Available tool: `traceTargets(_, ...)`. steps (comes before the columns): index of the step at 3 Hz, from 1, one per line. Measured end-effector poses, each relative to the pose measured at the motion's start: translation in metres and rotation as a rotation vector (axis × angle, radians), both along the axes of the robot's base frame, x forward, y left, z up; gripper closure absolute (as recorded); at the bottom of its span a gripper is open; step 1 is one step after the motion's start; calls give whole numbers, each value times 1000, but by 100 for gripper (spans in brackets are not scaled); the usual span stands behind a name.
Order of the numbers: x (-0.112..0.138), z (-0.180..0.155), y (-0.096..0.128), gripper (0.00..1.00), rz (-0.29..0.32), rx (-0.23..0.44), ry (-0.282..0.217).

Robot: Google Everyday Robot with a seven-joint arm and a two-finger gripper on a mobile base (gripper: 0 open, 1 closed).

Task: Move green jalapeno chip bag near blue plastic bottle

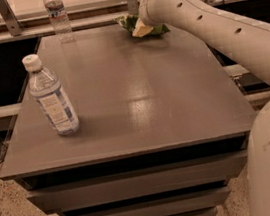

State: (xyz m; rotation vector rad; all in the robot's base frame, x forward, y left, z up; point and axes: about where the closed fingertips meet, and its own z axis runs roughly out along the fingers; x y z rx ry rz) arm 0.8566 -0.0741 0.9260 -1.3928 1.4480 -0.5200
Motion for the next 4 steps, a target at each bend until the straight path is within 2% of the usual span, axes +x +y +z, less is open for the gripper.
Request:
traceTargets(1, 9, -1, 7, 21, 11, 26, -13)
traceTargets(2, 19, -8, 13, 32, 20, 34, -6)
traceTargets(3, 25, -17, 16, 50, 18, 40, 10)
traceTargets(4, 26, -26, 15, 74, 12, 46, 26)
